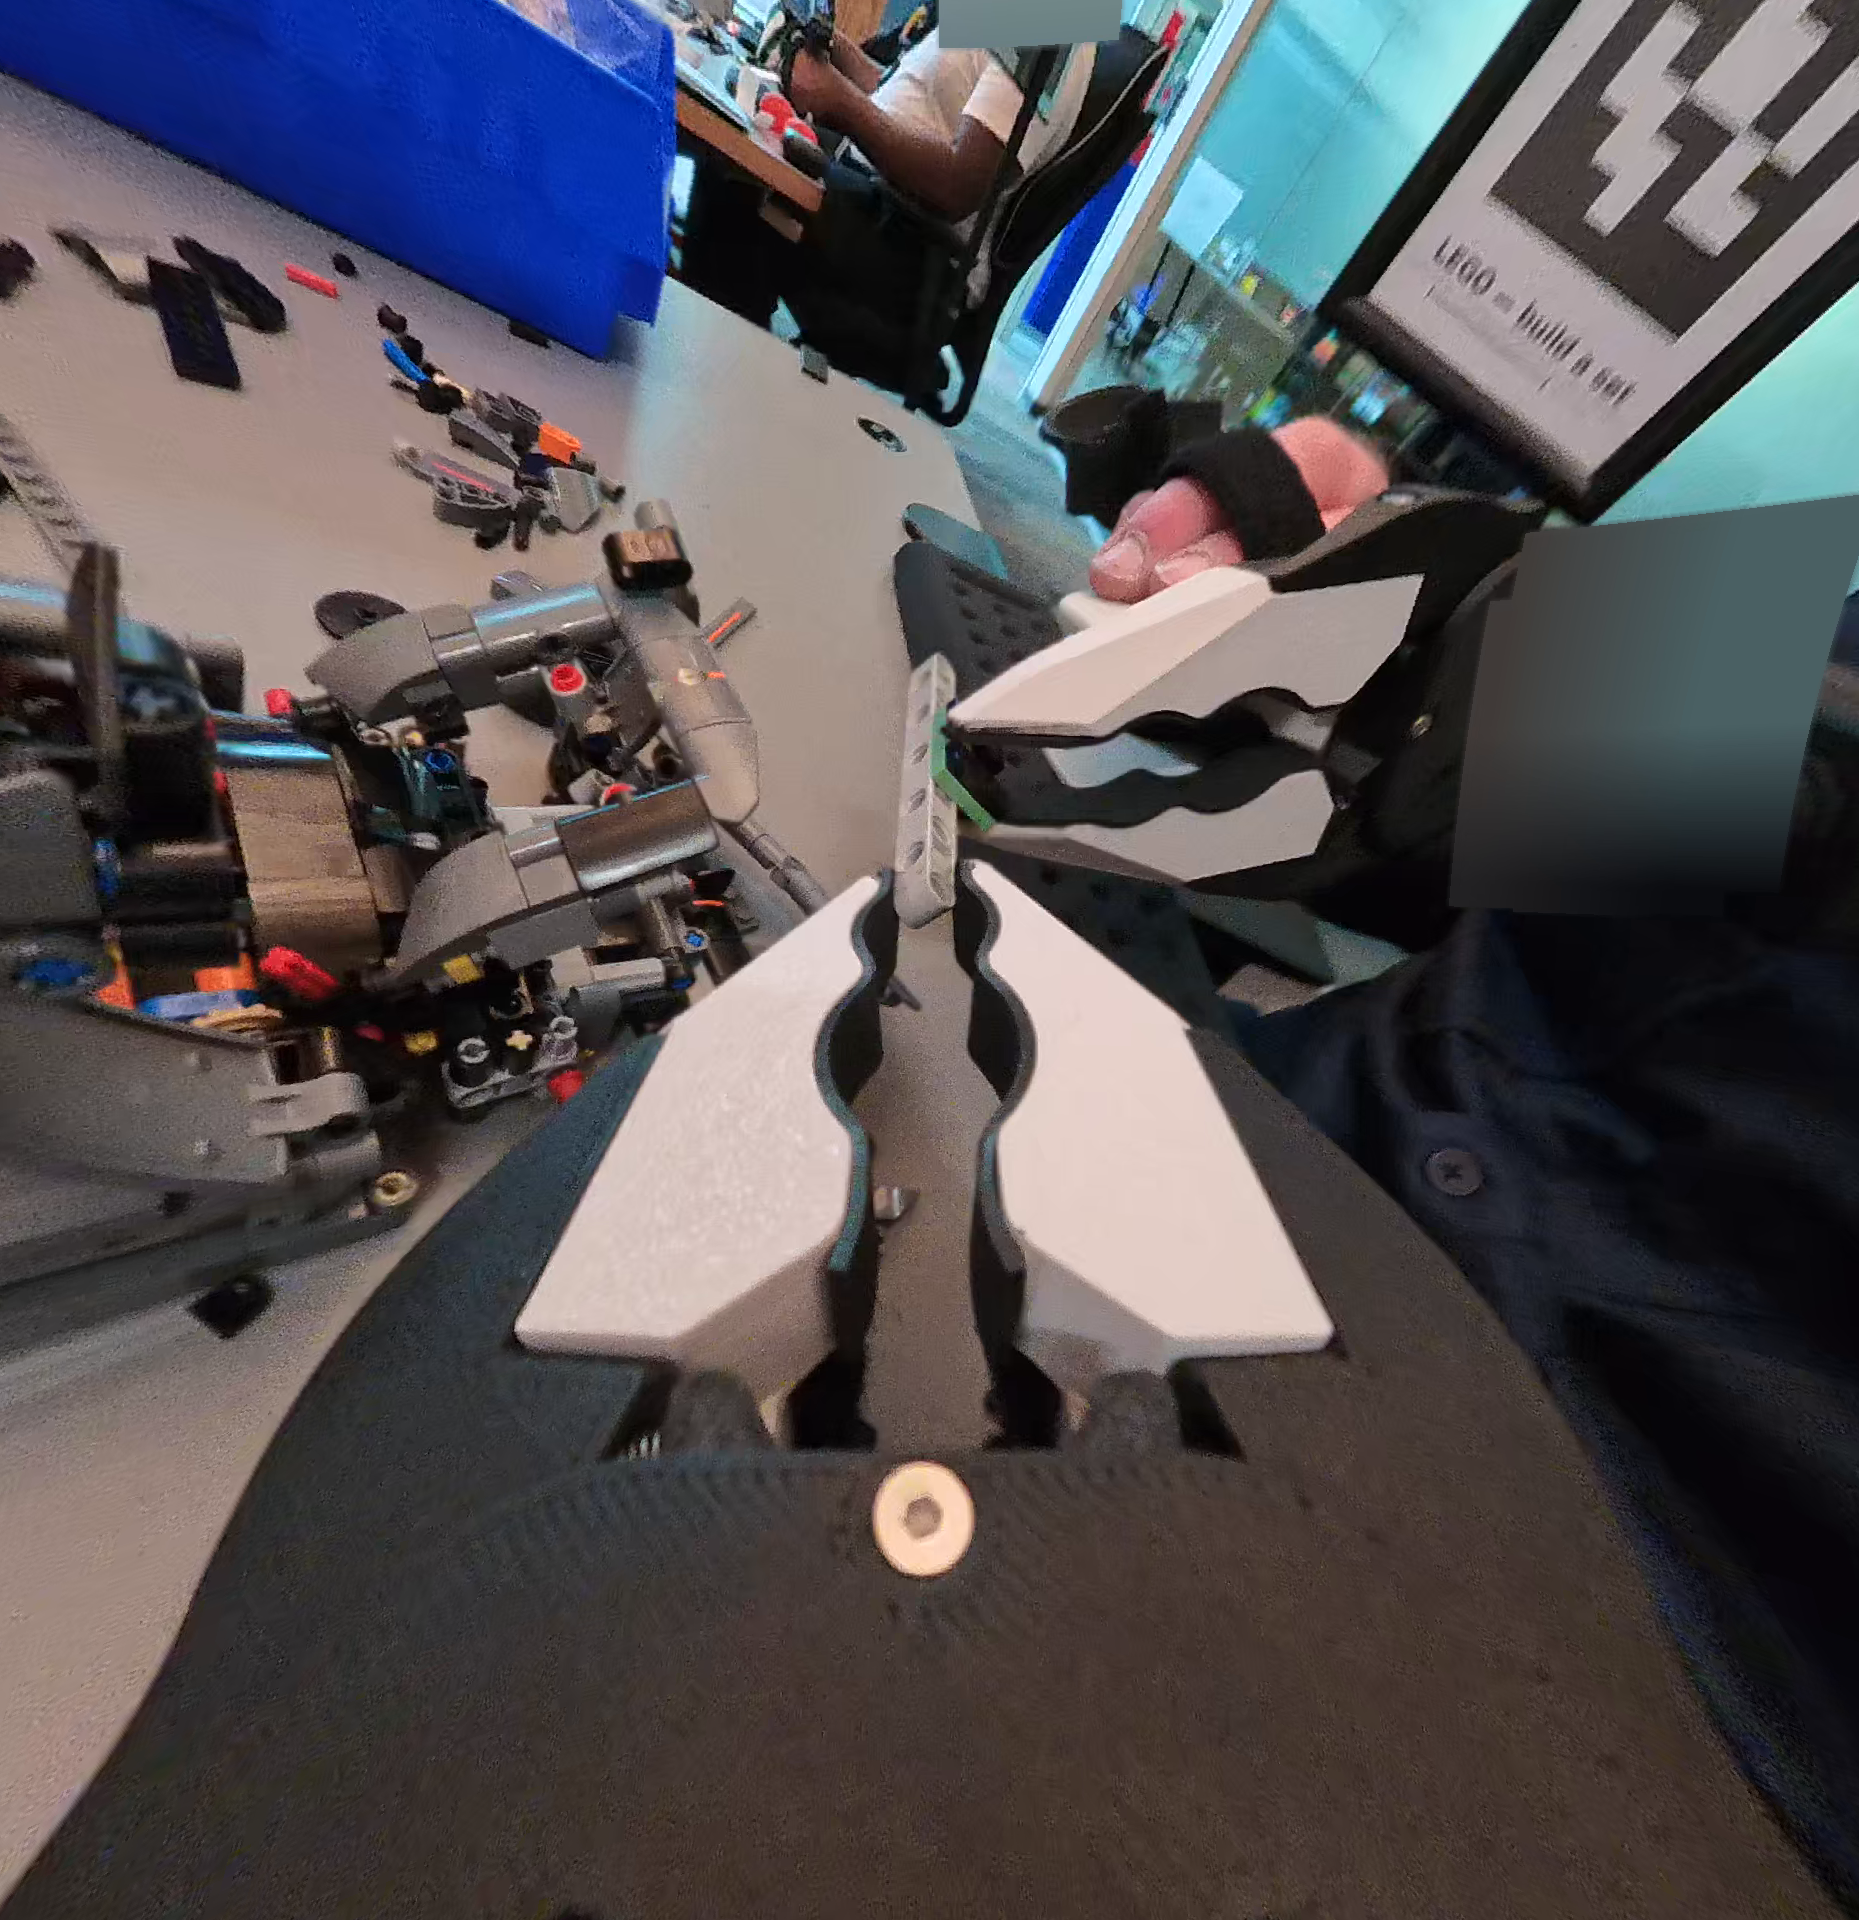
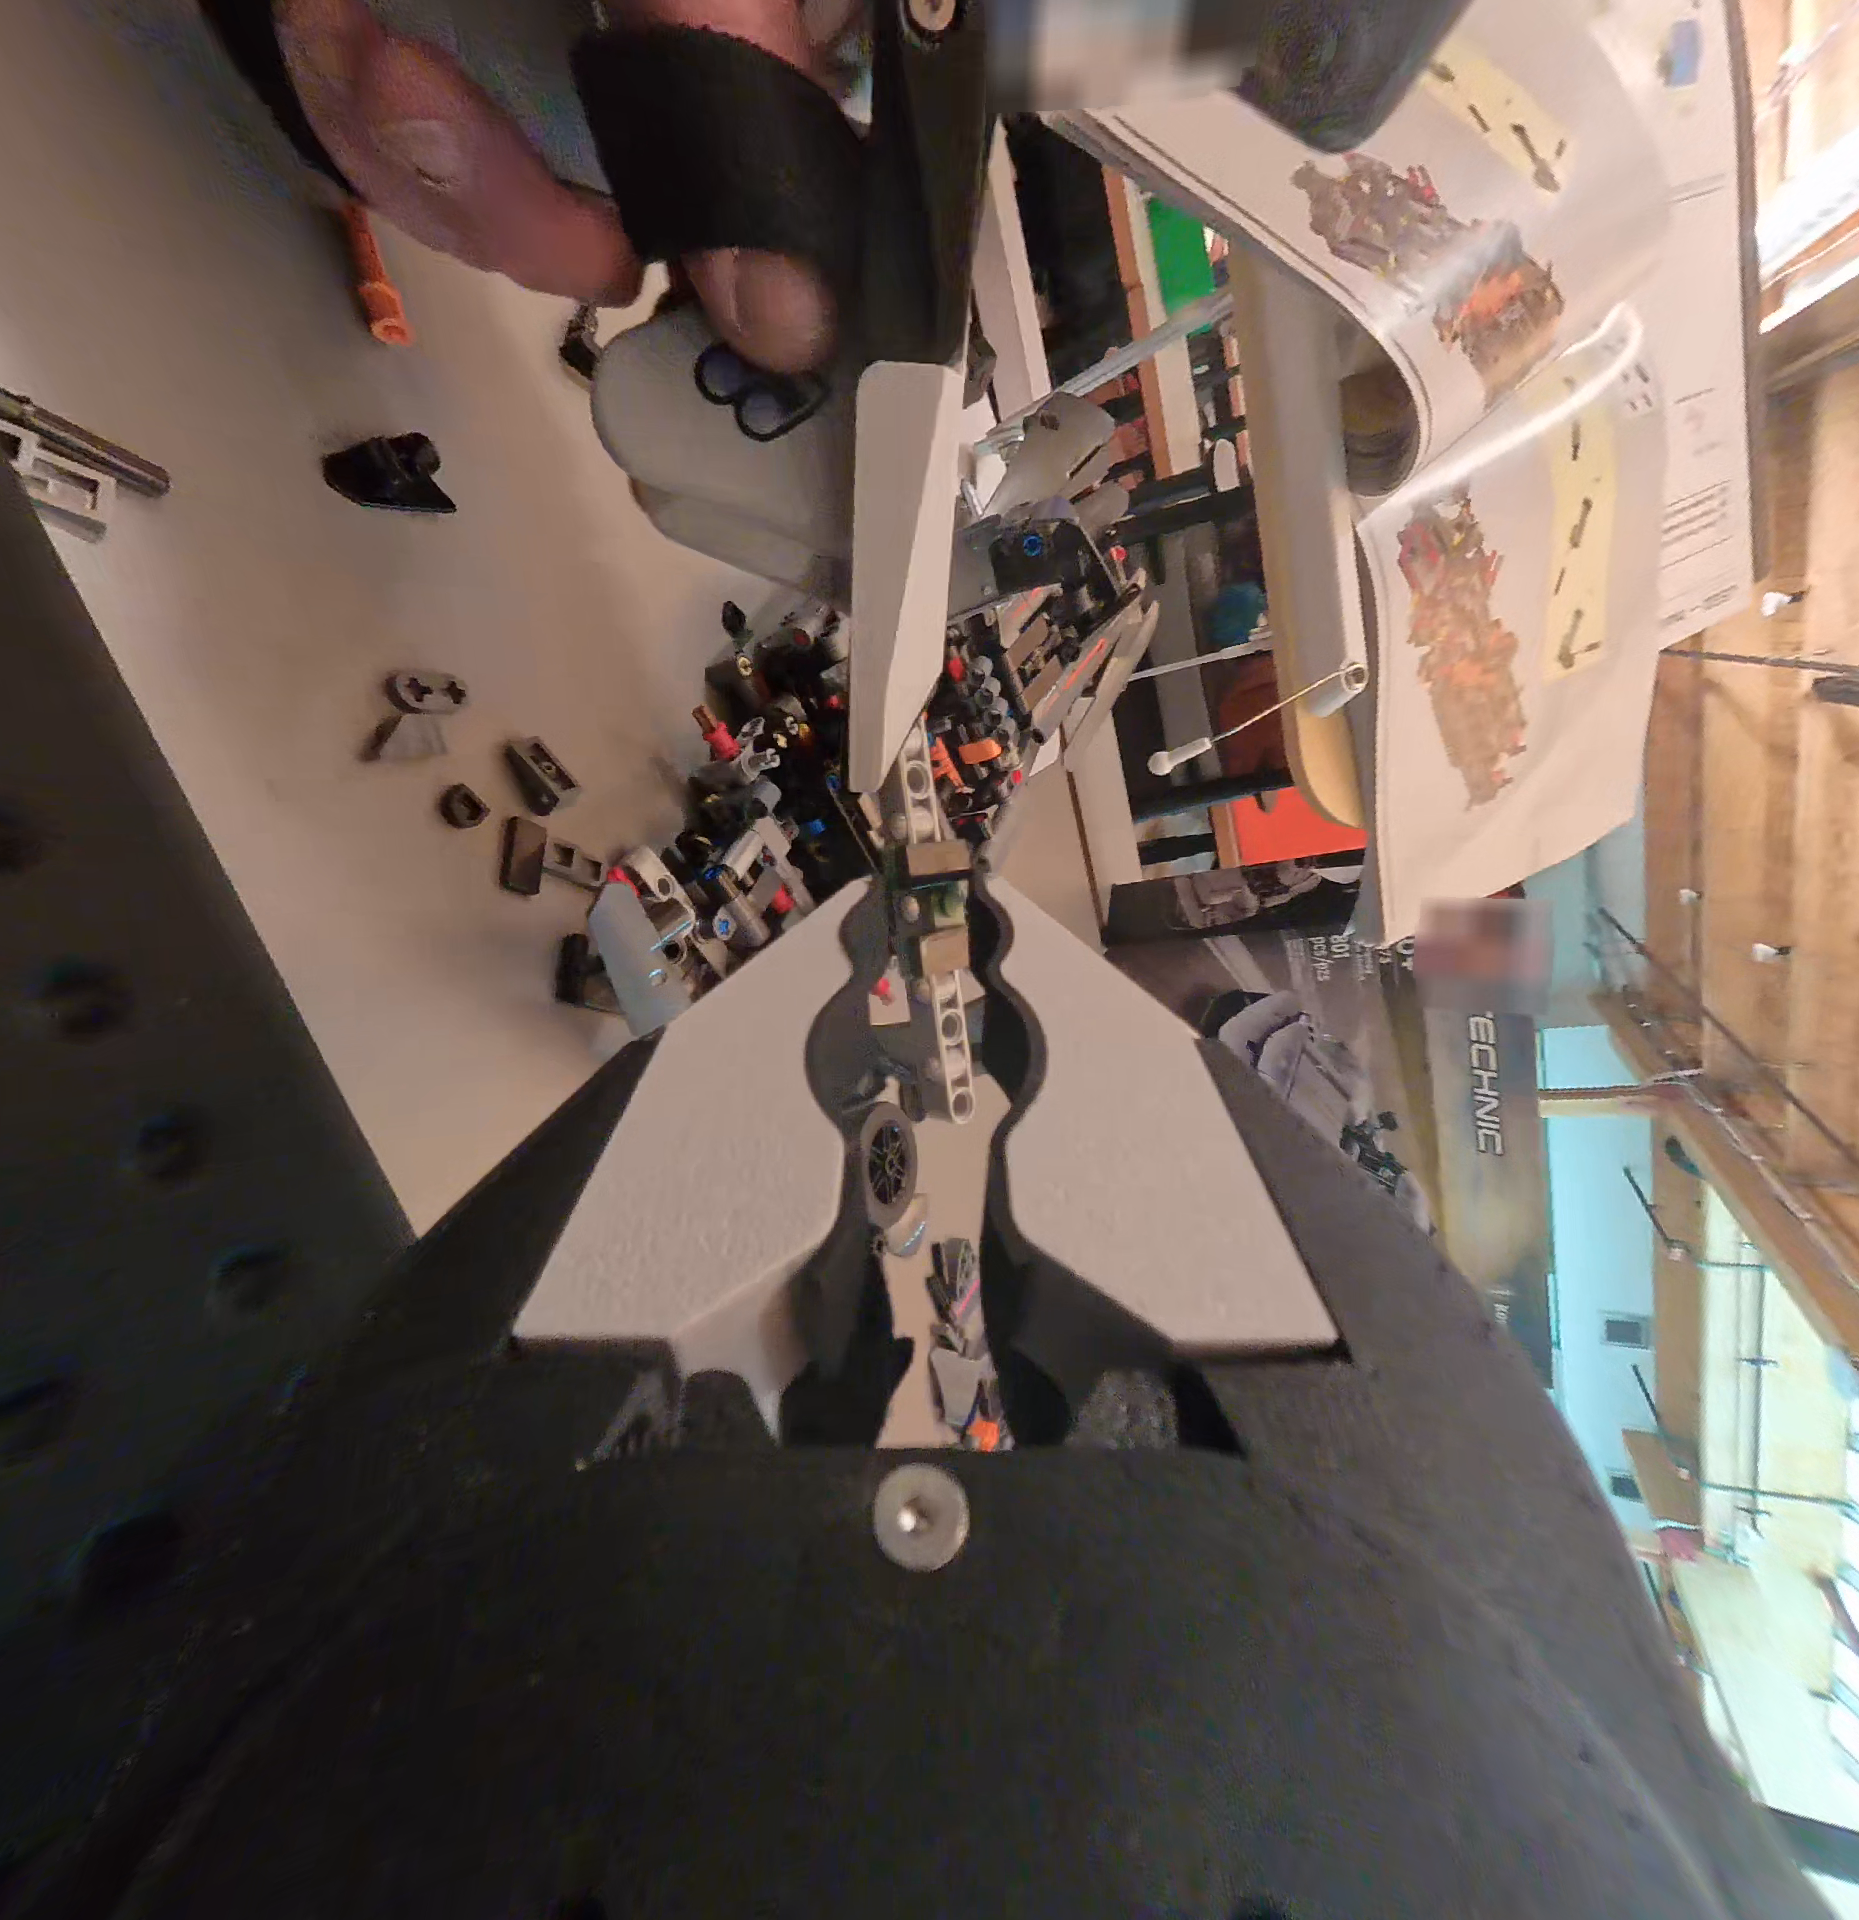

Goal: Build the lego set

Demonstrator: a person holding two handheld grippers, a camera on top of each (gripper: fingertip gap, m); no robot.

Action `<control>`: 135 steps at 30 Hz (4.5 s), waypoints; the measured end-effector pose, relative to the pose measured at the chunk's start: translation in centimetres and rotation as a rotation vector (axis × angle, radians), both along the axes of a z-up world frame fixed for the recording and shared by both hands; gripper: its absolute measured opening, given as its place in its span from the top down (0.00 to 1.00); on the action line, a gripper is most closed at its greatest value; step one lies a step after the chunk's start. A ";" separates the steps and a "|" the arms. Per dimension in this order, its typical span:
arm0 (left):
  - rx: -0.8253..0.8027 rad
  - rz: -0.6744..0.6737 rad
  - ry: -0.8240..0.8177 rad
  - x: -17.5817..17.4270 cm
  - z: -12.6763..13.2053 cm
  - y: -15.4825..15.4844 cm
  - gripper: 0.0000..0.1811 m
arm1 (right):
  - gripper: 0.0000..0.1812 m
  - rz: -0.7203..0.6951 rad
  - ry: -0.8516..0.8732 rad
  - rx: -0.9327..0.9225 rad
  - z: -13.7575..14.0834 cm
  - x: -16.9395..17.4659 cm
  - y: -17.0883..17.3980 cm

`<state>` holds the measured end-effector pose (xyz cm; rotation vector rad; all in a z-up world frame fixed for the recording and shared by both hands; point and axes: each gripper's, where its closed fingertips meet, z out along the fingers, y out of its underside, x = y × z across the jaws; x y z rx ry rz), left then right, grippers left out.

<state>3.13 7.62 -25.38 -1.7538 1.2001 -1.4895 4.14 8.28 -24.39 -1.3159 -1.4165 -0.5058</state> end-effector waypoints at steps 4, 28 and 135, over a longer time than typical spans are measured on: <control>-0.080 -0.005 -0.025 0.1 0.0 0.0 0.96 | 0.98 0.009 -0.005 0.012 0.1 0.0 0.0; 0.257 0.077 0.142 0.0 -2.1 0.8 0.97 | 0.99 0.075 0.048 -0.149 -1.6 -0.9 0.0; 0.930 0.138 0.440 -2.2 -5.8 6.1 1.00 | 0.96 0.291 -0.257 -0.085 -5.7 -1.4 6.8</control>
